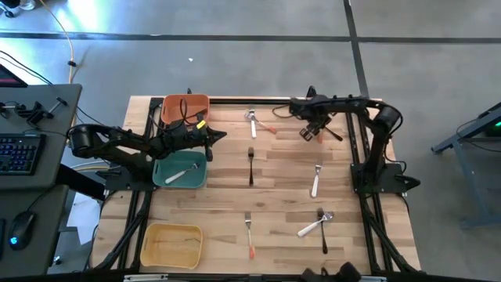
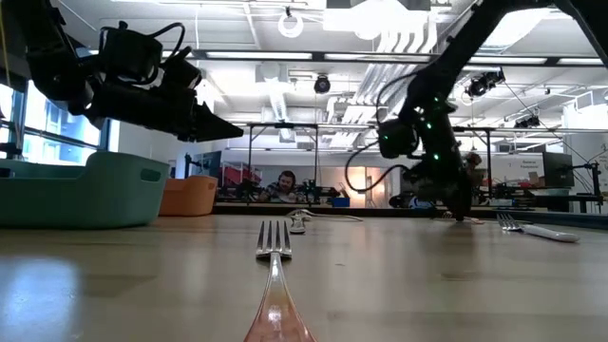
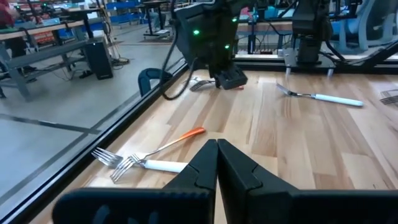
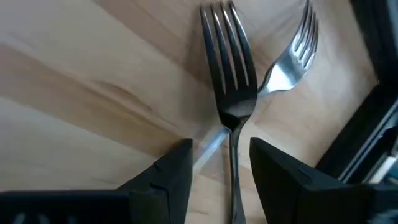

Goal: Sort silverware by color (type)
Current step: Put the black fork into the orange bin

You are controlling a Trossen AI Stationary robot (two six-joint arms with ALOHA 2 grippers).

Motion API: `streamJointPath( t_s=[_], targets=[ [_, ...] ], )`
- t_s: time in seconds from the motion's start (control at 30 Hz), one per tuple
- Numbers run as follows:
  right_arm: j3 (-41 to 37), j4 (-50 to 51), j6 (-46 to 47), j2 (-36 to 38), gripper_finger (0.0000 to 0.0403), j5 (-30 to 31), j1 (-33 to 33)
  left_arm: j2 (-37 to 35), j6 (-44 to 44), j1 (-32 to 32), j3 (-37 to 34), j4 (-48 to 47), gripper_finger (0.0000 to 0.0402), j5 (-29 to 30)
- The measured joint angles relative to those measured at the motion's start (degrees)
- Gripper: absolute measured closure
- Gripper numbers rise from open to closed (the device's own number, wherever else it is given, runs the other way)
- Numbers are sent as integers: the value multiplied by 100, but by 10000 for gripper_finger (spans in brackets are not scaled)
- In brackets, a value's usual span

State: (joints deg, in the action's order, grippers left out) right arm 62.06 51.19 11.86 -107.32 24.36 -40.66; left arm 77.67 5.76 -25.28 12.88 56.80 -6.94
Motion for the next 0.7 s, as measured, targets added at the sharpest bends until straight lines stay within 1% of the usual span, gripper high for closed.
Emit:
streamJointPath(
  t_s=[0.13,0.23,0.3,0.47,0.53,0.7],
  targets=[
    [-180,-327,-286,44,260,-227,-275,0,-65,2,2,-24,401,0],
    [-203,-373,-342,34,274,-250,-321,0,-122,7,2,-47,401,0],
    [-206,-395,-446,30,294,-263,-317,25,-122,14,2,-39,401,0],
    [-210,-497,-573,20,374,-321,-324,37,-122,17,2,-41,401,0],
    [-210,-502,-575,16,394,-283,-324,37,-122,17,2,-35,401,0],
    [-235,-462,-547,174,388,-100,-240,37,-318,17,2,-37,401,0]
  ],
)
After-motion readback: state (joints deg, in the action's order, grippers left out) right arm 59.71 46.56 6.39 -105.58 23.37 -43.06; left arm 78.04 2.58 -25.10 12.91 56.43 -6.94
